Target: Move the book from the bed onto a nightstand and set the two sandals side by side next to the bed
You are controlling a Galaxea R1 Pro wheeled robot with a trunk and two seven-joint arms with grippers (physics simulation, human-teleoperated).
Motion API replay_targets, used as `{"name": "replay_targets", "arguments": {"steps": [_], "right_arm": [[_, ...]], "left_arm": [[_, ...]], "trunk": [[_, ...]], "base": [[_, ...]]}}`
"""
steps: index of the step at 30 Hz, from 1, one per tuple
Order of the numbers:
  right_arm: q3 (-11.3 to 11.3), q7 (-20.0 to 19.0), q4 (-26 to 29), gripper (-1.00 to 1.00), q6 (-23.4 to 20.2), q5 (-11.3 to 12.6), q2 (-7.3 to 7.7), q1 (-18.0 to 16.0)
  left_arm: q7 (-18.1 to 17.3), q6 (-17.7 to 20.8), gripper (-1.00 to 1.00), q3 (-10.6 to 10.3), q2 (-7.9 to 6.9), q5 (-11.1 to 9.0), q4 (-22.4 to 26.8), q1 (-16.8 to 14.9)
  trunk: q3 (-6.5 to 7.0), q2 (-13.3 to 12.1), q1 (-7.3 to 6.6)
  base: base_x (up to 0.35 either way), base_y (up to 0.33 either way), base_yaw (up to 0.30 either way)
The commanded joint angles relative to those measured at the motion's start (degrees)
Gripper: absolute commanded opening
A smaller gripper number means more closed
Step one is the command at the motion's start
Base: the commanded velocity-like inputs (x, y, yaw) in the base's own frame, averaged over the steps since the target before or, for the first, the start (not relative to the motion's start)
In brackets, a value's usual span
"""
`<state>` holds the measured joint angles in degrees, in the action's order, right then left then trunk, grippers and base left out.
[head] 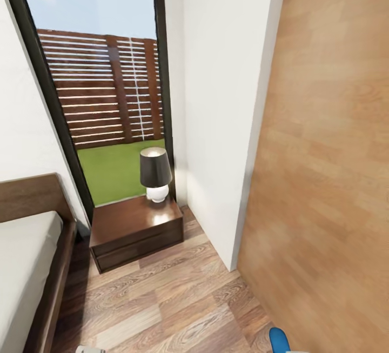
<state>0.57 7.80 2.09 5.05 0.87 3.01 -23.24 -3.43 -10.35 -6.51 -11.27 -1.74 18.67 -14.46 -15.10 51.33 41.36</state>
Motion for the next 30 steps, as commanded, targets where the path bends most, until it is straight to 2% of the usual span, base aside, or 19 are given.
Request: {"name": "replay_targets", "arguments": {"steps": [1,30], "right_arm": [[0.04,0.11,-0.07,-1.00,0.22,0.19,-0.01,-0.05],[0.02,0.11,-0.07,-1.00,0.22,0.19,0.06,-0.05]], "left_arm": [[0.00,-0.20,1.00,-0.34,-0.02,-0.19,-0.04,-0.04],[0.00,-0.22,1.00,-0.36,0.01,-0.19,-0.04,-0.04]], "trunk": [[-0.07,0.05,0.01],[-0.07,0.05,0.01]], "base": [[0.085,0.082,-0.099],[0.030,0.049,-0.037]]}}
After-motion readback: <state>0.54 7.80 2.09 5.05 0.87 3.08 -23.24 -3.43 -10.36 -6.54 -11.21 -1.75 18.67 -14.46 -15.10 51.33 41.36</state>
